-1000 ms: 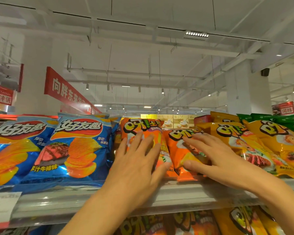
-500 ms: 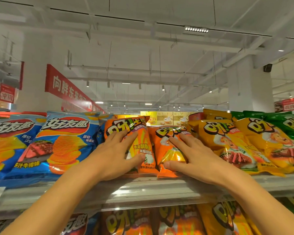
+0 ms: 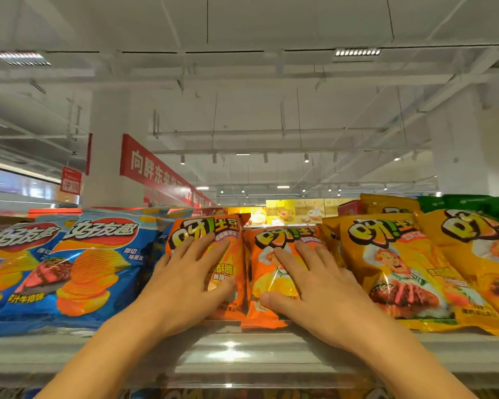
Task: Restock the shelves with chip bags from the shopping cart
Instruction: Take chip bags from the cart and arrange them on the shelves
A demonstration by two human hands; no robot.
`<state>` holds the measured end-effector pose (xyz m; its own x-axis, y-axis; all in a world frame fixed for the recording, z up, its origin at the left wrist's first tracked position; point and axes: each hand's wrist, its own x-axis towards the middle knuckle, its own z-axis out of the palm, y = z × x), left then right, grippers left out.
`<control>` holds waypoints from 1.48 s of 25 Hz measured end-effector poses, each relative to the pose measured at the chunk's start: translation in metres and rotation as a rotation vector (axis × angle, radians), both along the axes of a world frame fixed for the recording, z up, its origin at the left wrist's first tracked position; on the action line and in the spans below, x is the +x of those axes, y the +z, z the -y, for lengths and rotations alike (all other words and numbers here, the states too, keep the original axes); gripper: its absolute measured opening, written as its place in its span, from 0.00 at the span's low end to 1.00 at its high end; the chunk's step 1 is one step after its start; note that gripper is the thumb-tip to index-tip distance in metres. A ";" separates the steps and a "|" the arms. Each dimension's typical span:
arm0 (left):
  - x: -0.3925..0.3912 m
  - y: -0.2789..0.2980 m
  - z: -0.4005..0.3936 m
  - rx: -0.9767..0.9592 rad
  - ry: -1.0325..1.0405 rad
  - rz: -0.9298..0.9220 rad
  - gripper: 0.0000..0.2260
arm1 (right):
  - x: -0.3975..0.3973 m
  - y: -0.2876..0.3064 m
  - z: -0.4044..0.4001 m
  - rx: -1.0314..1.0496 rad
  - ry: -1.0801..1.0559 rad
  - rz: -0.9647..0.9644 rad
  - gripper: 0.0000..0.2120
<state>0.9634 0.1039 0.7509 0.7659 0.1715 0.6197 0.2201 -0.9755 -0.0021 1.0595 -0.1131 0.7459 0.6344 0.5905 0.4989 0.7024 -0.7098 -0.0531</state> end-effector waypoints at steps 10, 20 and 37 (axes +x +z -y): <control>-0.065 -0.027 -0.022 0.062 -0.084 0.232 0.34 | -0.037 0.000 -0.035 0.117 0.147 0.219 0.46; -0.208 -0.036 -0.218 0.015 0.127 0.307 0.39 | -0.134 0.005 -0.214 0.116 0.303 0.275 0.42; -0.197 -0.067 -0.264 0.037 0.014 0.135 0.41 | -0.153 -0.003 -0.277 -0.087 0.065 0.123 0.36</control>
<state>0.7662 0.3677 0.6842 0.6727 0.1566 0.7232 0.2340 -0.9722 -0.0071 0.9067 0.1635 0.7424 0.5303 0.6729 0.5157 0.7445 -0.6606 0.0964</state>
